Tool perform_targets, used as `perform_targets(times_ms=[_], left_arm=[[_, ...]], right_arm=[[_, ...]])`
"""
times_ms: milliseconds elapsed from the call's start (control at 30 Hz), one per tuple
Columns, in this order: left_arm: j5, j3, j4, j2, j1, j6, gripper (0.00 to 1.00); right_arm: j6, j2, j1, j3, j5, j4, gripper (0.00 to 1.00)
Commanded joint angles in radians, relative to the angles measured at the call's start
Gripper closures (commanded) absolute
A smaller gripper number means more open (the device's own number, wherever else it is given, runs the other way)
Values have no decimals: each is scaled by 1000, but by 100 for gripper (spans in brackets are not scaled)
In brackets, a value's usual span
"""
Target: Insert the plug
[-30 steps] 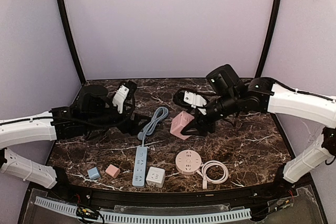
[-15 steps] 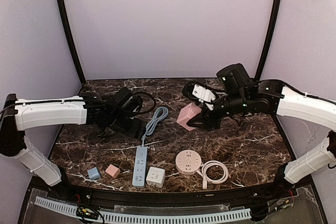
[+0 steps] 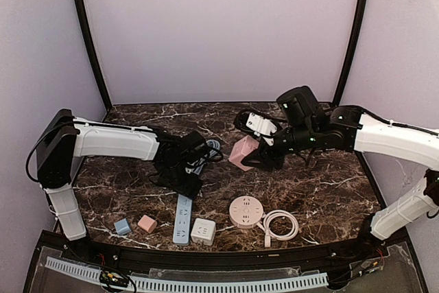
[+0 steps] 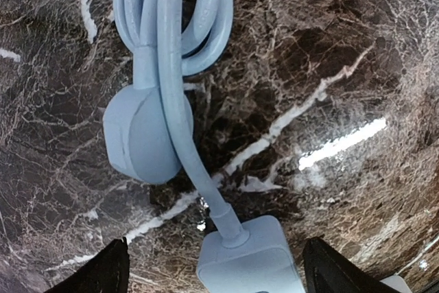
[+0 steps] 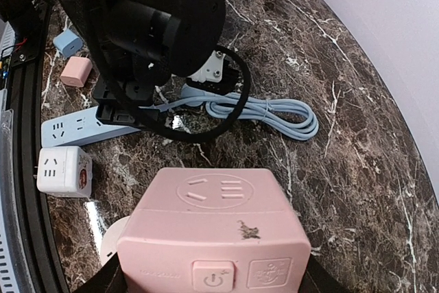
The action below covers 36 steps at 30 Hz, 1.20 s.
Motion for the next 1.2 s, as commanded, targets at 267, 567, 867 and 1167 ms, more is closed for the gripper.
perform_targets(times_ms=[267,567,867,1167], left_arm=[[-41,115,21,161,89,-1,33],[-35,152,63,195,95,35,67],[37,226,137,237,96,133,78],[106,422,137,356,96,196,78]], right_arm=[[-6,-3,-4,-27,4,72,100],[-11,14,-4,-28,5,77,100],[-18,19,-6,-28,24,79,100],[-8,-23,-8,-47,49,75,100]])
